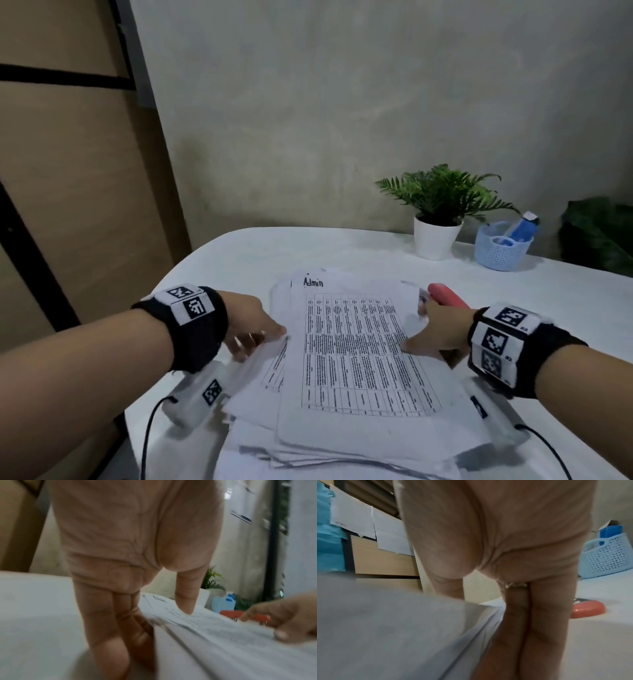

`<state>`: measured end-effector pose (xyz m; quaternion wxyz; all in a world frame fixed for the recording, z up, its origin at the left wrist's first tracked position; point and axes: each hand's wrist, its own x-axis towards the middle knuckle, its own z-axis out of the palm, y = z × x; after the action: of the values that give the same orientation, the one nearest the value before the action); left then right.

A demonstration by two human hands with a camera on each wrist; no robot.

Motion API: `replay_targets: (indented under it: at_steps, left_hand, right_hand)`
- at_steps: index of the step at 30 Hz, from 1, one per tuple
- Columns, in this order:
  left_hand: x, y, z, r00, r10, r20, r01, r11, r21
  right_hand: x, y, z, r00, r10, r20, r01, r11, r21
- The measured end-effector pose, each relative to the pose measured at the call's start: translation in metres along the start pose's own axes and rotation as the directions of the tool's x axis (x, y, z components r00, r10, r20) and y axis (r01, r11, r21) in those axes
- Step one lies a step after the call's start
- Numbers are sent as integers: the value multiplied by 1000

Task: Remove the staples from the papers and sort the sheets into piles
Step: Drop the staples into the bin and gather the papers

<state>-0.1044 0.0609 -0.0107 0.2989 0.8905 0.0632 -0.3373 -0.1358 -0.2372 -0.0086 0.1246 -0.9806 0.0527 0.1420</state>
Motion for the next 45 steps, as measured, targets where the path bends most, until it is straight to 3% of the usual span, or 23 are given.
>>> replay_targets:
  at_steps: [3, 5, 7, 10, 12, 15, 19, 27, 32, 37, 40, 45]
  left_hand:
    - [3, 7, 2, 999, 27, -20, -28, 998, -62]
    - [3, 12, 1, 997, 47, -67, -50, 998, -42]
    - [1, 14, 0, 996, 56, -70, -54, 998, 40]
    - [0, 7, -2, 999, 14, -35, -6, 976, 219]
    - [2, 3, -4, 997, 7, -77, 12, 970, 243]
    - [6, 4, -7, 990, 5, -137, 18, 986, 163]
    - [13, 7, -6, 996, -17, -83, 25, 996, 89]
    - [23, 14, -4, 953, 131, -272, -80, 979, 188]
    - [27, 18, -11, 900, 163, -405, -143, 987, 79]
    - [24, 15, -15, 944, 150, -294, -183, 979, -88]
    - [21, 12, -21, 949, 165, -267, -187, 980, -61]
    - [15, 6, -24, 990, 125, -58, -129, 988, -84]
  right_hand:
    - [4, -2, 0, 999, 38, 34, -41, 994, 101]
    - [4, -5, -1, 999, 32, -1, -32, 999, 0]
    - [4, -8, -2, 1000, 10, -23, -13, 993, -118]
    - [4, -13, -6, 997, -22, 77, 32, 991, -127]
    - [2, -11, -10, 996, -41, 79, 53, 986, -161]
    - [3, 1, -17, 992, -32, 123, 34, 999, -15]
    - [4, 7, -14, 992, -28, 122, 10, 989, 148]
    - [-2, -7, 0, 997, -49, 67, 48, 999, 5]
    - [5, -15, -4, 998, -65, 10, 65, 997, -28]
    - [8, -10, -9, 991, -99, 92, 94, 994, 54]
    - [11, -4, -10, 989, -109, 99, 94, 986, 140]
    - [11, 2, -9, 987, -106, 118, 88, 984, 153]
